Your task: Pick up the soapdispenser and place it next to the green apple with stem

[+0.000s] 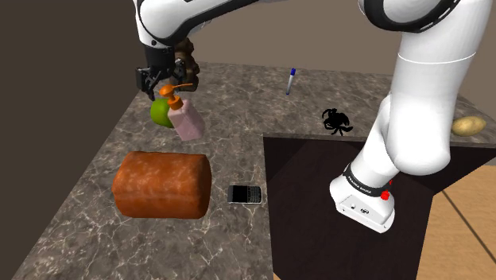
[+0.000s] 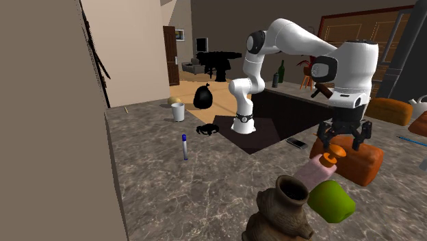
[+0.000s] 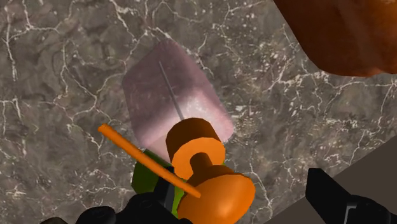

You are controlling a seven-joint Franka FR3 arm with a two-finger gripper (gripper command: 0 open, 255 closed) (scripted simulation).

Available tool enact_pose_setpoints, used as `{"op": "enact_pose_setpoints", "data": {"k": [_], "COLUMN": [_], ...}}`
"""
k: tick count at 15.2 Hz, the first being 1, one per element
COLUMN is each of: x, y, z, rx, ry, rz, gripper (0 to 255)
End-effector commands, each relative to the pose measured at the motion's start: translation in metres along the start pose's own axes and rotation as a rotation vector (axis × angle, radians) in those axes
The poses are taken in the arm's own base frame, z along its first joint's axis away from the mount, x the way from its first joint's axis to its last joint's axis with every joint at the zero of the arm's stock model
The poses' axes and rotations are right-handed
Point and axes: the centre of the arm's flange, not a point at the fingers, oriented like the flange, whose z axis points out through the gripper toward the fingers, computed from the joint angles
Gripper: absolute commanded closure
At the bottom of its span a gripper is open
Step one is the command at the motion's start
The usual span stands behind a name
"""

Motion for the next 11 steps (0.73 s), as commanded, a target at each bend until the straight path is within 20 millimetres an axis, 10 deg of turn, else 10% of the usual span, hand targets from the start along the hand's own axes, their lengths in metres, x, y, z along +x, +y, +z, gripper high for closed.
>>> {"op": "enact_pose_setpoints", "data": {"k": [1,11], "x": [0.000,0.000], "y": [0.000,0.000], "z": [-0.021,-0.044], "rx": [0.000,0.000], "ry": [0.000,0.000], "rz": [0.000,0.000], "gripper": [0,0]}}
